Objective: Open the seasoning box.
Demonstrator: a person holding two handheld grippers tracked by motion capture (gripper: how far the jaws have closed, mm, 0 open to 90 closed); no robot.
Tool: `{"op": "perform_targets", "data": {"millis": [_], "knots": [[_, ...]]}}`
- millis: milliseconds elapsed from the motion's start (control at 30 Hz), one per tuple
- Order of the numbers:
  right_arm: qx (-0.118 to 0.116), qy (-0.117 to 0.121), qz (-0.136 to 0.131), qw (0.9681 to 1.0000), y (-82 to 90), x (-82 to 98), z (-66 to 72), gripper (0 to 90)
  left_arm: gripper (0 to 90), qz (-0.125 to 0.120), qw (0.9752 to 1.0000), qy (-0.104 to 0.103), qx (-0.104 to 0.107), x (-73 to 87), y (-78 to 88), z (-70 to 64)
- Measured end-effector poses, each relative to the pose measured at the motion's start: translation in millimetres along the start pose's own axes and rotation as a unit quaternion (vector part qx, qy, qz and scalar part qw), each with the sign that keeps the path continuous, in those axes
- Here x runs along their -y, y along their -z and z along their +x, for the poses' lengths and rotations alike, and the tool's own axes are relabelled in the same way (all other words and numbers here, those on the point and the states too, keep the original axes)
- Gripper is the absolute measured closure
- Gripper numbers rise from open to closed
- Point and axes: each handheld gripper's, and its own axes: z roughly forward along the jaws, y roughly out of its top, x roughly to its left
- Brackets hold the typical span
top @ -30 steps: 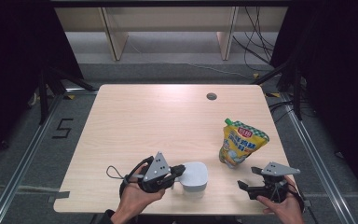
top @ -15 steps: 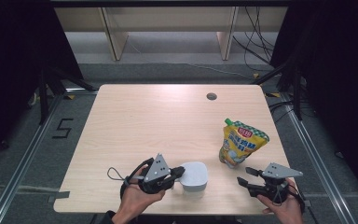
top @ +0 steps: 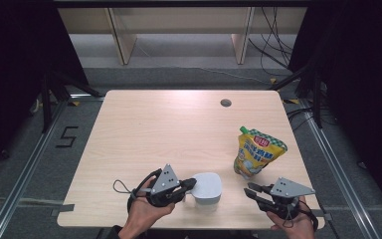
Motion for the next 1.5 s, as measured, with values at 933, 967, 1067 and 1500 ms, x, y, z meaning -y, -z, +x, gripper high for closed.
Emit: {"op": "perform_targets", "data": {"millis": [933, 967, 1067, 1500], "knots": [[-0.033, 0.037, -0.02, 0.9986, -15.6, -15.2, 19.2, 87.7, 89.0, -0.015, 0.9999, 0.004, -0.007, 5.5, 2.6, -3.2], [-0.038, 0.029, -0.023, 0.9986, -16.4, -15.2, 20.3, 87.9, 89.0, -0.017, 0.9998, -0.001, -0.006, 5.8, 2.7, -2.7], [-0.032, 0.036, -0.021, 0.9986, -16.4, -16.3, 19.9, 88.7, 89.0, -0.02, 0.9997, 0.01, -0.009, 6.8, 3.2, -4.0], [-0.04, 0.039, -0.022, 0.9982, -19.7, -18.4, 22.4, 89.6, 89.1, -0.031, 0.9994, 0.017, -0.007, 9.7, 3.5, -4.5]]}}
